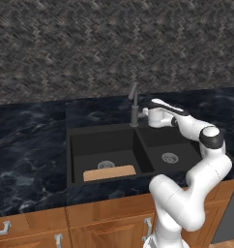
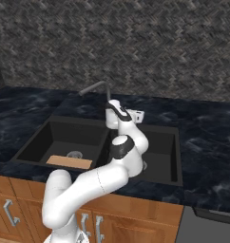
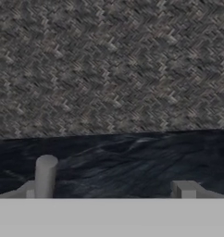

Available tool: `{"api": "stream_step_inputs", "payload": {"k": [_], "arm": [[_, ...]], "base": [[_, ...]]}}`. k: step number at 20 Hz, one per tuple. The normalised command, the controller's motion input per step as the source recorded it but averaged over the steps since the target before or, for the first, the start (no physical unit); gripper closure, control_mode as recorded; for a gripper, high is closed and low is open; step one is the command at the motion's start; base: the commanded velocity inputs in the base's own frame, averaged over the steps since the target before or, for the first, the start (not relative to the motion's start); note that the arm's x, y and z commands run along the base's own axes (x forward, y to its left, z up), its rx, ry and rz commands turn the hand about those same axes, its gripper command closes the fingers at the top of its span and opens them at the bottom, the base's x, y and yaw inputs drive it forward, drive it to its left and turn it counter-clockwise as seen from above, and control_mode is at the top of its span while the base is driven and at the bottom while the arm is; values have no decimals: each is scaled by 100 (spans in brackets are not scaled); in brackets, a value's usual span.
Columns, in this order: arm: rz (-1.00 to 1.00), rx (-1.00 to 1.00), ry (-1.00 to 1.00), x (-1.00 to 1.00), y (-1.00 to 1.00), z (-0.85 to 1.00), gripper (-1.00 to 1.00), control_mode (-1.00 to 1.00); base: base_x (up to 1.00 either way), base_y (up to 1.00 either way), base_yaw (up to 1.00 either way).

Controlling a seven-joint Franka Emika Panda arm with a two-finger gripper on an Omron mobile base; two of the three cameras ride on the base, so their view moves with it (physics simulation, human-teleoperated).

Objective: Turn on the sink faucet with hot water and rinse the cutting board for ten seconds, then turn off the faucet. Push the cutting board to reach the water if necessary.

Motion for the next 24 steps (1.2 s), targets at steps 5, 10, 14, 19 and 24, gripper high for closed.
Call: {"api": "stream_step_inputs", "payload": {"k": [5,10,14,19,24], "arm": [[4,2,0,-5,-82,-11,-100,-100],[3,2,0,-12,-86,-13,-100,-100],[3,2,0,-15,-88,-14,-100,-100],[0,1,0,-21,-76,-18,-100,-100],[0,1,0,-18,-74,-20,-100,-100]], "base": [[0,0,0],[0,0,0],[0,0,0],[0,0,0],[0,0,0]]}}
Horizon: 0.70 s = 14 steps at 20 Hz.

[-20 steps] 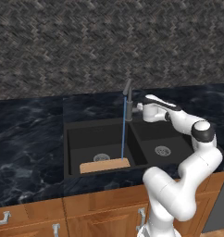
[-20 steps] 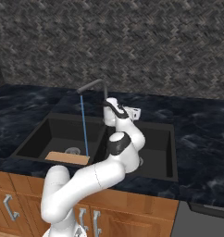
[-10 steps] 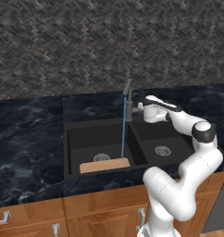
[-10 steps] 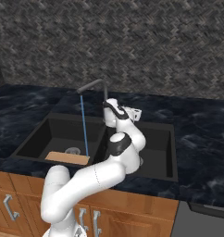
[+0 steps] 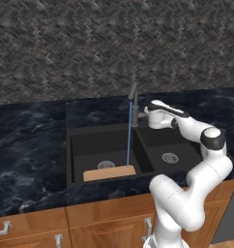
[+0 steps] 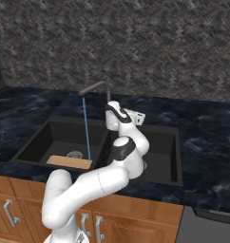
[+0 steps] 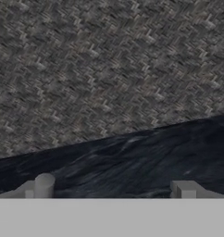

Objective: Turn on the sink faucet with hot water and rinse the cutting board for ten seconds, then turn off the faucet. Push the cutting board to reach the water if necessary.

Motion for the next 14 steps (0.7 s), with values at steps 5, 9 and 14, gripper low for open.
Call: {"api": "stream_step_inputs", "payload": {"k": [5,9,14], "arm": [[0,1,0,-13,-74,-27,-100,-100],[0,0,0,-7,-63,-18,-100,-100],[0,0,0,-10,-32,0,-100,-100]], "base": [[0,0,0],[0,0,0],[0,0,0]]}}
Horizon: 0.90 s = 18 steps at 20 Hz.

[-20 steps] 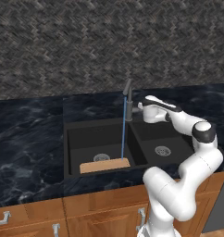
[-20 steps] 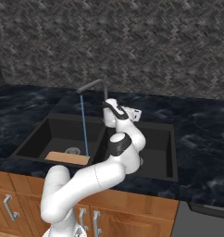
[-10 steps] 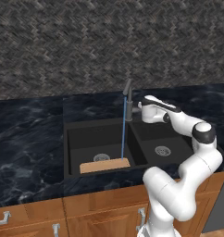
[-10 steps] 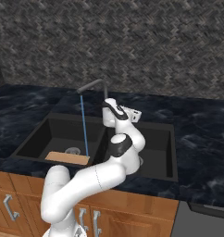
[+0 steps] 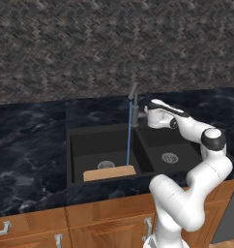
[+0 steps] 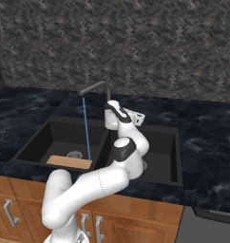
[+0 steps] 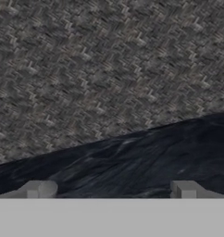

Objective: Turn on the sink faucet with hot water and rinse the cutting board for ten seconds, then turn off the faucet. Push the cutting board to reach the water if necessary.

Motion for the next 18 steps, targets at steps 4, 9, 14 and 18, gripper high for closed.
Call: {"api": "stream_step_inputs", "payload": {"k": [4,9,14,18], "arm": [[0,0,0,-7,-11,10,-100,-100],[4,0,2,-1,-1,32,-100,-100],[5,0,4,0,0,40,-100,-100],[3,0,5,0,0,28,-100,-100]], "base": [[0,0,0],[0,0,0],[0,0,0],[0,0,0]]}}
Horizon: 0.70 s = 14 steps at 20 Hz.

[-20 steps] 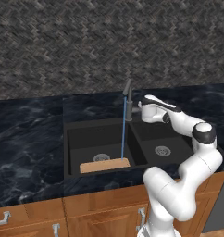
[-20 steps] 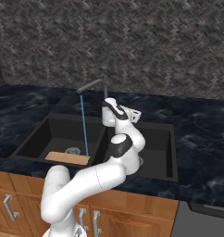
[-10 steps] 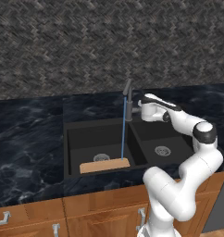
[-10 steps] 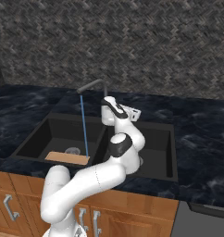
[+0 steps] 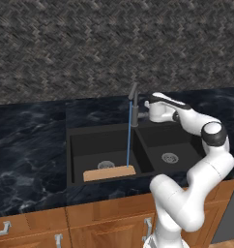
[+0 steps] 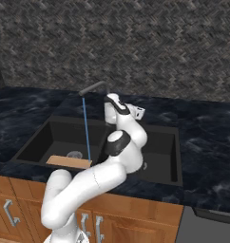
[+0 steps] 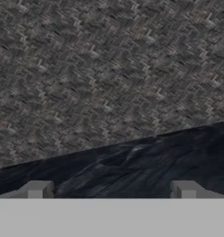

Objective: Turn on the sink faucet with hot water and rinse the cutting board for ten seconds, then turn off the faucet. Push the cutting board to reach the water if necessary.

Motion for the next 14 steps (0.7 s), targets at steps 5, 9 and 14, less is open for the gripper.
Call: {"api": "stream_step_inputs", "payload": {"k": [5,9,14], "arm": [[3,0,6,-12,-8,11,-100,-100],[2,0,10,-11,-9,0,-100,-100],[2,0,12,-13,-11,3,-100,-100]], "base": [[0,0,0],[0,0,0],[0,0,0]]}}
